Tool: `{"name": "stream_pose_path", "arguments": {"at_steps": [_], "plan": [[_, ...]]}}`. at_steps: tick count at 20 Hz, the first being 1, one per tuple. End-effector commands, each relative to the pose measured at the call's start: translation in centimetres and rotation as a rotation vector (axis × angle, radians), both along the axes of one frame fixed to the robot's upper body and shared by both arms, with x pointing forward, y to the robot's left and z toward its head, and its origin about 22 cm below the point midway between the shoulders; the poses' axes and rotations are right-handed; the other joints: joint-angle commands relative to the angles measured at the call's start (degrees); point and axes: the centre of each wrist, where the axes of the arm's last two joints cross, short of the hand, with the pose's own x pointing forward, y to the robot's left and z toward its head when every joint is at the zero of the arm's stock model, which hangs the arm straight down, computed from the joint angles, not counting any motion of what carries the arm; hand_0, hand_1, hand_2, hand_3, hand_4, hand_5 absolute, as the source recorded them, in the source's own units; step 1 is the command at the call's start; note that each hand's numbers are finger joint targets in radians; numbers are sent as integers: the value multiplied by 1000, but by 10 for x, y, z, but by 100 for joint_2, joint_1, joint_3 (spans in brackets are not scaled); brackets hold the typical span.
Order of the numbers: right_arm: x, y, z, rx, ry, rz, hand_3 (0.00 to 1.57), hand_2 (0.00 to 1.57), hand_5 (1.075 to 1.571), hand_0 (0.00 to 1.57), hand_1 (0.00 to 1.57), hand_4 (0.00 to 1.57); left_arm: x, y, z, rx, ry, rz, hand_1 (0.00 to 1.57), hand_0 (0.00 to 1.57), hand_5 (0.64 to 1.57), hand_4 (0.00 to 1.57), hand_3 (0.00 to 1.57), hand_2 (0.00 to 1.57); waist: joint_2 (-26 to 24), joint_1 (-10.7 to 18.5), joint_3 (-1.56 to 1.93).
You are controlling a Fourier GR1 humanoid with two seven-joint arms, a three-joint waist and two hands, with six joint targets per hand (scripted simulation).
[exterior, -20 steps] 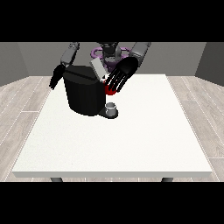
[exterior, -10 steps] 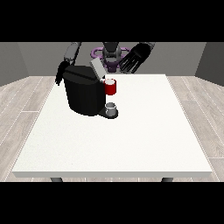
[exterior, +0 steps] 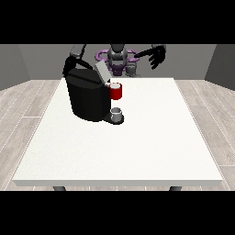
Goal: Insert the coffee pod into the coffee machine and close the lid
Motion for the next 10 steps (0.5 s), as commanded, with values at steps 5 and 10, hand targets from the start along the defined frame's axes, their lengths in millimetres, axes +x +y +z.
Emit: {"name": "stream_pose_path", "arguments": {"at_steps": [5,10], "plan": [[19,13,42,77,-107,187,0,0,1571,0,0,0,-55,27,-75,-132,197,84,0,0,1571,442,0,0,-705,271,6],[24,18,53,-13,-115,255,0,0,1571,0,0,154,-72,10,-88,-143,248,75,0,0,1571,404,0,0,-1003,590,9]]}}
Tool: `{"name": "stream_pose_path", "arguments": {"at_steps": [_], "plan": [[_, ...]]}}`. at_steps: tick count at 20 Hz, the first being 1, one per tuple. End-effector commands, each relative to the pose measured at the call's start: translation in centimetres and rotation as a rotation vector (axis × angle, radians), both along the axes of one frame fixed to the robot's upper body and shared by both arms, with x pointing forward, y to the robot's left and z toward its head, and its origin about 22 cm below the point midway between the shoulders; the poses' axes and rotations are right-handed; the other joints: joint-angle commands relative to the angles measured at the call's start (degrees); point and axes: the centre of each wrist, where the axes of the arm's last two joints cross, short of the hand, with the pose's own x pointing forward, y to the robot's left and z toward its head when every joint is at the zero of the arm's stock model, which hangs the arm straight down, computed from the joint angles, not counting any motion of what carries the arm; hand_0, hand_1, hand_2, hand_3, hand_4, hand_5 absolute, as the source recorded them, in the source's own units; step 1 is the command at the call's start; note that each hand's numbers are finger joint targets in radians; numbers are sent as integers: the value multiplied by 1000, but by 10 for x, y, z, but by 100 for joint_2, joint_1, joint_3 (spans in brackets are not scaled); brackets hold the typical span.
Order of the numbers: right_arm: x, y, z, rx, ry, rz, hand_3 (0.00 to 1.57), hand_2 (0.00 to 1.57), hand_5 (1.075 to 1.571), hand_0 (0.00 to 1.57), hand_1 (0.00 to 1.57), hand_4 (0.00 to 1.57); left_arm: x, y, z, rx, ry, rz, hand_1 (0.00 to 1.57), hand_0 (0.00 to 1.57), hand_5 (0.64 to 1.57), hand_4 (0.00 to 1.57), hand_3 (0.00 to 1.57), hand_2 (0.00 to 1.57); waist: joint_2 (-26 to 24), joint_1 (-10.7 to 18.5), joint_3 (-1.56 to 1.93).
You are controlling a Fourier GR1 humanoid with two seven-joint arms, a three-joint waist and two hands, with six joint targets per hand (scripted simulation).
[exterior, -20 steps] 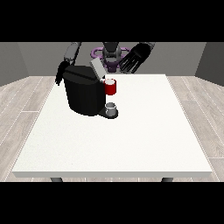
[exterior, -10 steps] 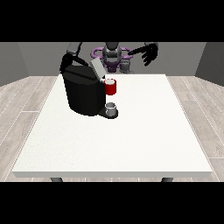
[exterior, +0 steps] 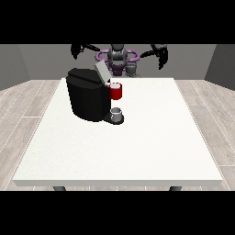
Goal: Insert the coffee pod into the coffee machine and close the lid
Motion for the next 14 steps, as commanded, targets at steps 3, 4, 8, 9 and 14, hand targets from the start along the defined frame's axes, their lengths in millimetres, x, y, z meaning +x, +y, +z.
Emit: {"name": "stream_pose_path", "arguments": {"at_steps": [3,4,8,9,14], "plan": [[17,-9,33,-57,-92,88,0,0,1571,0,0,239,-5,-3,7,-59,-17,29,0,0,1571,368,0,0,156,202,4],[20,-6,39,-52,-91,75,0,0,1571,0,0,80,-10,2,8,-61,-26,6,0,0,1571,429,0,0,192,275,4],[46,-35,62,-8,-53,-15,0,0,1571,0,0,0,-11,-9,17,-89,-54,-26,0,0,1571,360,0,0,438,573,4],[46,5,61,17,-62,19,0,0,1571,0,0,0,-2,-10,31,-76,-60,26,0,0,1571,396,0,0,457,317,3],[55,-34,69,83,-29,12,0,0,1571,0,0,83,-24,7,27,-60,-114,12,0,0,1571,382,0,0,801,537,4]]}}
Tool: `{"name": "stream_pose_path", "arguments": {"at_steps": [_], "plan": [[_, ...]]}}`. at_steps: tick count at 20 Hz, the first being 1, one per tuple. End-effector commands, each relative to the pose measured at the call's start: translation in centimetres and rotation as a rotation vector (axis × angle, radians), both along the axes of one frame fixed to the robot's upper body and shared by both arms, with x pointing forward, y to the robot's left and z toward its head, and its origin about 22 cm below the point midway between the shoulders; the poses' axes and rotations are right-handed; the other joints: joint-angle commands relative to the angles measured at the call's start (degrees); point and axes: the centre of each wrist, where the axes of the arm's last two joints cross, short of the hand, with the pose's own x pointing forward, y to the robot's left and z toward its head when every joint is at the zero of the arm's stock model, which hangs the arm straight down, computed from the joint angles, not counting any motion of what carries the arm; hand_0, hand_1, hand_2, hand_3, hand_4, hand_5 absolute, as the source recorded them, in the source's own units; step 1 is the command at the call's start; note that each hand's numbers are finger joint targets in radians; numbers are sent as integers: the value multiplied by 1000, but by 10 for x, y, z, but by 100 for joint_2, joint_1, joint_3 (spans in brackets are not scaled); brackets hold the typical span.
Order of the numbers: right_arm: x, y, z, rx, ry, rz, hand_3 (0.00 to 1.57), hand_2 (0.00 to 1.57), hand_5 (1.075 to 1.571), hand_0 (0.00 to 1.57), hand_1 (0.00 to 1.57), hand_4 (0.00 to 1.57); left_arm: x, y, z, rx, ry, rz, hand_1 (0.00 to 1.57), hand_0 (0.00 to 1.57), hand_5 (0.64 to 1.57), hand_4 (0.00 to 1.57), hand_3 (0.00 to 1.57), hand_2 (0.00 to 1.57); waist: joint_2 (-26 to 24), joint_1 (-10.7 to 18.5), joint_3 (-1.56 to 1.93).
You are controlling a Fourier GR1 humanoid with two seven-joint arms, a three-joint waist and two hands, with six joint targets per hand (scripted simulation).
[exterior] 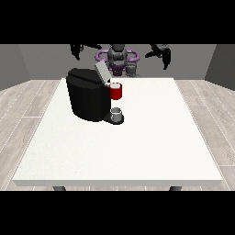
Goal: Insert the coffee pod into the coffee machine and close the lid
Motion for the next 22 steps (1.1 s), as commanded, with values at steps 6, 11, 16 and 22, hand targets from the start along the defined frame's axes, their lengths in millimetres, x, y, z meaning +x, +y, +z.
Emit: {"name": "stream_pose_path", "arguments": {"at_steps": [6,11,16,22], "plan": [[22,5,3,97,33,-16,0,0,1571,0,0,168,-15,-9,25,-11,-79,-11,0,0,1571,323,0,0,528,151,0],[40,26,27,77,24,38,0,0,1571,0,0,0,-18,-4,44,-5,-104,33,0,0,1571,371,0,0,743,14,-1],[53,22,38,95,-34,68,0,0,1571,0,0,0,-19,-9,68,-7,-170,17,0,0,1571,360,0,0,1091,127,0],[53,22,25,53,-46,104,0,0,1571,0,0,0,-33,17,75,23,-185,66,0,0,1571,368,0,0,1255,53,0]]}}
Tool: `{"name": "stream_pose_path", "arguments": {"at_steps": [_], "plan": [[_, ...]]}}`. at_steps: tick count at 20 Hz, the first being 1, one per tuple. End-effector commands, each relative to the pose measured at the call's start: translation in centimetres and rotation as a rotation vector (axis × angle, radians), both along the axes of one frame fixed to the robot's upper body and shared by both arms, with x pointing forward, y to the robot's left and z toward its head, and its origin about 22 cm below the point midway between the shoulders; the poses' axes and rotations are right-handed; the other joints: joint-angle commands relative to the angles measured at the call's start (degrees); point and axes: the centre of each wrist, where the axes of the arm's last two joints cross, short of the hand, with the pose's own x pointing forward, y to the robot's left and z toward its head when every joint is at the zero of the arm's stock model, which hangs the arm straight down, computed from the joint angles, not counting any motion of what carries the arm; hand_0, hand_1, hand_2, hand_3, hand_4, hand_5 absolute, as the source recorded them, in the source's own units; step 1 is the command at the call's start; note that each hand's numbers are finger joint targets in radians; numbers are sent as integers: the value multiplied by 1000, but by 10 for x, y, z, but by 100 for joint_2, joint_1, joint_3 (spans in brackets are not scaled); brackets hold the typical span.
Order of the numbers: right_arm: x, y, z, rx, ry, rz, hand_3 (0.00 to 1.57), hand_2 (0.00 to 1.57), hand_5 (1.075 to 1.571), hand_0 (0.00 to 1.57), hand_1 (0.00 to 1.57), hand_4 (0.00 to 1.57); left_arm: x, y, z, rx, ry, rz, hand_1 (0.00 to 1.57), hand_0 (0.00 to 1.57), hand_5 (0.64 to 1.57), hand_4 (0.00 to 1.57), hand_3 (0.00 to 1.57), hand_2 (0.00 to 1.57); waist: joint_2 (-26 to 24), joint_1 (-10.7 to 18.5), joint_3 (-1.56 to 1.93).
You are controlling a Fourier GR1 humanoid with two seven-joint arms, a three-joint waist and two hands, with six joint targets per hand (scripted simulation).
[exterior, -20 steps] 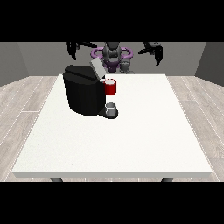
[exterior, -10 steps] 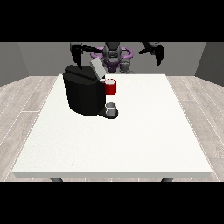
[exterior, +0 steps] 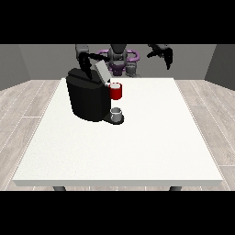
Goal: Insert the coffee pod into the coffee machine and close the lid
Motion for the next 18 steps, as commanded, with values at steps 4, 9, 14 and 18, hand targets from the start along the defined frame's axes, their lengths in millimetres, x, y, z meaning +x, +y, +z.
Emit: {"name": "stream_pose_path", "arguments": {"at_steps": [4,9,14,18], "plan": [[9,37,25,-14,-28,110,0,0,1571,0,0,79,-15,34,-22,19,-13,93,0,0,1571,331,0,0,169,-388,5],[24,18,43,-54,-87,88,0,0,1571,0,0,127,-8,14,6,38,-59,61,0,0,1571,361,0,0,417,-84,7],[28,50,55,-138,-124,139,0,0,1571,0,0,119,-5,17,6,27,-26,37,0,0,1571,358,0,0,411,15,6],[38,57,88,-140,-144,129,0,0,1571,0,0,0,-6,14,10,43,-35,-12,0,0,1571,411,0,0,445,270,6]]}}
